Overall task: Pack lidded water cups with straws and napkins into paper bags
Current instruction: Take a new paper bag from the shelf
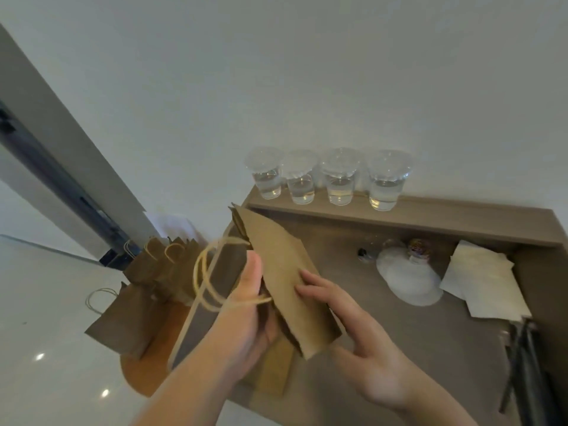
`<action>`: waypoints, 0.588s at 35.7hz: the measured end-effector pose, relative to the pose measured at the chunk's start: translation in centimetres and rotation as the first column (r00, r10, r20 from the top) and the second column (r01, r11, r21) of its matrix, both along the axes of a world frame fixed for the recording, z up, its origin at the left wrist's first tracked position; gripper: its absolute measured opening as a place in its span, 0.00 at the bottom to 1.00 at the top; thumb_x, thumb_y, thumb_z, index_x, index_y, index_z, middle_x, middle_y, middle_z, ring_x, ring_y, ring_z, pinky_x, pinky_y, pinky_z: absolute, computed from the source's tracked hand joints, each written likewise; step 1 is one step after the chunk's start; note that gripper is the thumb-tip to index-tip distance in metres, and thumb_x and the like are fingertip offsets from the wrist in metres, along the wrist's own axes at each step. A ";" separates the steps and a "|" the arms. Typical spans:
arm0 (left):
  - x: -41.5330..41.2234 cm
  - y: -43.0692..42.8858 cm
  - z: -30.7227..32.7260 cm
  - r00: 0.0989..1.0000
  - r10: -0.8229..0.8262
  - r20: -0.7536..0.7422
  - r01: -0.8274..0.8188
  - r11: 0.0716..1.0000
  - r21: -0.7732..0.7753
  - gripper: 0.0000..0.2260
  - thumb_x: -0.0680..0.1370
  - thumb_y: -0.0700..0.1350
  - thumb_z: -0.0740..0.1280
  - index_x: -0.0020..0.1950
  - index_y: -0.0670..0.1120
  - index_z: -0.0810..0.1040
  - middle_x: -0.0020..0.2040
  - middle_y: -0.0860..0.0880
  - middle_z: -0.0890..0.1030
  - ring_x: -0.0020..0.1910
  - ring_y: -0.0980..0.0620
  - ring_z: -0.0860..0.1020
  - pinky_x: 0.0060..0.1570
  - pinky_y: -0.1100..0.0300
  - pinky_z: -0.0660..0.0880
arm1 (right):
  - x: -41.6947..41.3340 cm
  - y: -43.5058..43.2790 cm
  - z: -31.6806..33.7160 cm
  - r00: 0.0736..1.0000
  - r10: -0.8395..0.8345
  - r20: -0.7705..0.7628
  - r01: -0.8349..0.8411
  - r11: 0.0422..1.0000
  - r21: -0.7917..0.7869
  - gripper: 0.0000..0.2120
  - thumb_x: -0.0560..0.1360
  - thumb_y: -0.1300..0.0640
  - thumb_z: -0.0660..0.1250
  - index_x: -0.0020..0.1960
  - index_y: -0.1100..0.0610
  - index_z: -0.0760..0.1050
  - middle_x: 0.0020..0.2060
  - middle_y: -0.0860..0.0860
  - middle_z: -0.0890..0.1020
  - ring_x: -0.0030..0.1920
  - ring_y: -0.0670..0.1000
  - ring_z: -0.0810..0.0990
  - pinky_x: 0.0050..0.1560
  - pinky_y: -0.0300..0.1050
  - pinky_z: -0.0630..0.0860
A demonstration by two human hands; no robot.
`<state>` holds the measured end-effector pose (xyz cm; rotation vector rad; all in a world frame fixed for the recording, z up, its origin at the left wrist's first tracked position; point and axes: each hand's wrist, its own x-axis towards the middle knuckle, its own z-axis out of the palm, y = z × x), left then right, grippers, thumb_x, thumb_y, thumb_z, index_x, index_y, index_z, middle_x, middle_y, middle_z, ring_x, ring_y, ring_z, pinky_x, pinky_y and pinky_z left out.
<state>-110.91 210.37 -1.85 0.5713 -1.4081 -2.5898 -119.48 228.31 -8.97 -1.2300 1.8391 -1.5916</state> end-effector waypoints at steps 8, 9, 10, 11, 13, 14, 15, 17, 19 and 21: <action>-0.6 0.6 -1.5 0.984 -0.176 0.016 0.176 0.968 -0.181 0.31 0.63 0.71 0.80 0.55 0.50 0.87 0.55 0.40 0.87 0.52 0.41 0.87 0.50 0.49 0.85 | 0.1 0.5 1.6 0.917 -0.105 0.385 0.110 0.994 0.011 0.24 0.83 0.34 0.63 0.76 0.37 0.69 0.71 0.45 0.79 0.72 0.49 0.78 0.72 0.52 0.78; -1.1 0.5 -1.7 0.983 -0.182 0.003 0.179 0.964 -0.198 0.31 0.63 0.70 0.81 0.54 0.49 0.87 0.53 0.39 0.87 0.50 0.41 0.87 0.47 0.51 0.85 | 0.1 0.5 1.8 0.914 -0.148 0.378 0.152 0.988 0.018 0.27 0.81 0.31 0.65 0.77 0.36 0.68 0.70 0.44 0.79 0.72 0.49 0.78 0.71 0.49 0.78; -1.5 0.6 -1.8 0.982 -0.188 0.009 0.185 0.959 -0.216 0.29 0.66 0.68 0.80 0.56 0.49 0.87 0.53 0.39 0.87 0.50 0.41 0.87 0.47 0.52 0.84 | 0.1 0.5 1.8 0.908 -0.185 0.377 0.193 0.981 0.019 0.30 0.79 0.29 0.67 0.78 0.35 0.66 0.70 0.43 0.78 0.72 0.49 0.78 0.71 0.47 0.78; -1.9 0.6 -2.2 0.979 -0.204 0.015 0.201 0.949 -0.241 0.25 0.71 0.64 0.79 0.58 0.47 0.86 0.55 0.38 0.87 0.52 0.41 0.87 0.49 0.53 0.84 | 0.2 0.5 1.8 0.903 -0.210 0.374 0.219 0.975 0.018 0.33 0.78 0.29 0.69 0.79 0.34 0.65 0.70 0.41 0.78 0.72 0.49 0.78 0.70 0.47 0.79; -2.4 0.5 -2.9 0.976 -0.216 0.010 0.208 0.927 -0.312 0.11 0.79 0.50 0.74 0.59 0.46 0.86 0.54 0.40 0.88 0.52 0.43 0.88 0.48 0.57 0.84 | 0.5 0.6 1.7 0.902 -0.225 0.369 0.236 0.972 0.018 0.38 0.76 0.32 0.73 0.81 0.34 0.62 0.69 0.40 0.77 0.72 0.49 0.79 0.70 0.48 0.79; -2.6 0.4 -3.1 0.974 -0.223 0.027 0.217 0.901 -0.375 0.06 0.82 0.43 0.71 0.57 0.48 0.86 0.52 0.43 0.88 0.51 0.46 0.88 0.47 0.59 0.84 | 0.7 0.5 1.8 0.896 -0.234 0.377 0.243 0.970 0.022 0.39 0.76 0.34 0.74 0.82 0.34 0.60 0.69 0.40 0.77 0.72 0.49 0.79 0.71 0.51 0.79; -2.6 0.0 -3.7 0.973 -0.226 0.055 0.226 0.863 -0.452 0.09 0.83 0.38 0.69 0.55 0.51 0.87 0.51 0.45 0.89 0.50 0.47 0.88 0.47 0.59 0.84 | 1.0 0.4 1.9 0.889 -0.237 0.391 0.246 0.969 0.027 0.40 0.76 0.37 0.75 0.82 0.33 0.59 0.70 0.40 0.77 0.72 0.50 0.78 0.72 0.54 0.78; -2.7 -0.9 -4.2 0.956 -0.283 0.080 0.277 0.771 -0.573 0.11 0.82 0.40 0.69 0.55 0.55 0.86 0.52 0.49 0.89 0.53 0.49 0.87 0.52 0.55 0.85 | 1.9 -0.3 2.7 0.893 -0.232 0.387 0.238 0.971 0.033 0.39 0.78 0.47 0.72 0.83 0.35 0.58 0.72 0.43 0.77 0.74 0.52 0.77 0.74 0.59 0.74; -3.2 -1.9 -4.6 0.933 -0.339 0.118 0.321 0.641 -0.697 0.09 0.81 0.48 0.71 0.59 0.58 0.83 0.54 0.52 0.87 0.55 0.52 0.86 0.58 0.49 0.84 | 2.8 -1.6 3.4 0.925 -0.276 0.261 0.259 0.961 0.098 0.38 0.79 0.55 0.68 0.85 0.42 0.58 0.74 0.46 0.77 0.76 0.52 0.75 0.75 0.57 0.71; -3.9 -2.6 -4.6 0.920 -0.355 0.165 0.349 0.553 -0.756 0.10 0.80 0.53 0.71 0.61 0.62 0.80 0.54 0.56 0.87 0.54 0.55 0.86 0.59 0.47 0.83 | 3.4 -2.8 3.5 0.917 -0.364 0.164 0.341 0.927 0.155 0.37 0.77 0.56 0.67 0.83 0.40 0.61 0.71 0.43 0.80 0.74 0.47 0.76 0.73 0.49 0.74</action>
